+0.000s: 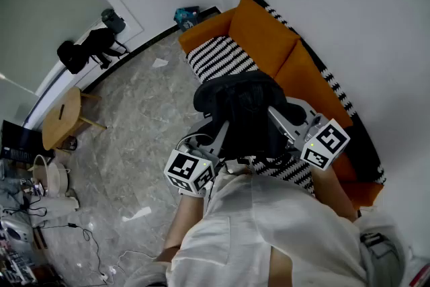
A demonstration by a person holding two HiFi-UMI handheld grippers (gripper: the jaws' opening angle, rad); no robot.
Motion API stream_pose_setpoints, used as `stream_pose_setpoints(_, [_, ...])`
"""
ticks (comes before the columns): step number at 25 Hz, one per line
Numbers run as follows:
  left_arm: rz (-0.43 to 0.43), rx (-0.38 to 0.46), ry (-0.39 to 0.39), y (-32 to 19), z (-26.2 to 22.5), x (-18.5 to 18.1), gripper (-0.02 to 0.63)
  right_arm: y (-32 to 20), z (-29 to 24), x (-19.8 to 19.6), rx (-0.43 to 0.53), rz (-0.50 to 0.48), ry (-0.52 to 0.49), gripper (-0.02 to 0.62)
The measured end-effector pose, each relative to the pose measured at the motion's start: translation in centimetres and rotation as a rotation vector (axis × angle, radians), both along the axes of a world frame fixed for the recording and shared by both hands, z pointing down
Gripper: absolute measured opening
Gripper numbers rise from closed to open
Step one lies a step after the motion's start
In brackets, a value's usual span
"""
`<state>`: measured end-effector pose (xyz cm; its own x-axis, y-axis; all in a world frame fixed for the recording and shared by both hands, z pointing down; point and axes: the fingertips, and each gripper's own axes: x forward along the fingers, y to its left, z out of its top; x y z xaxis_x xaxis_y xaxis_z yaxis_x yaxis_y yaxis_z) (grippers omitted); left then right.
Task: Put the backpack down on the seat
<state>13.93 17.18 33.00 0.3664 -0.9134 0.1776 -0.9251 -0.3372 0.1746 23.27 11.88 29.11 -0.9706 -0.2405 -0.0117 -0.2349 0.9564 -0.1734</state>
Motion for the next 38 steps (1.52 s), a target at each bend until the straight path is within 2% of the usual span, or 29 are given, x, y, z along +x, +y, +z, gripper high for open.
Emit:
stream_pose_setpoints(14, [0.014, -0.02, 0.006, 0.9, 0.9, 1.9, 0.061, 0.8, 0.9, 1.9, -0.006, 0.009, 0.006, 0.044])
stream_pose_setpoints(24, [0.003, -0.015, 0.019, 1.8, 0.5, 1.0, 0.061, 1.8, 0.3, 0.9, -0.004, -0.039, -0.015, 0.049])
stream_pose_setpoints(32, [0.0, -0.034, 0.036, 3.1, 1.6, -3.3, 0.061, 2.9, 1.3, -3.4, -0.038, -0.05, 0.001, 0.051])
stream_pose_setpoints(38, [0.022, -0.044, 0.073, 3.0, 1.9, -9.1, 0.061, 2.8, 1.4, -9.5, -0.046, -0.049, 0.014, 0.051])
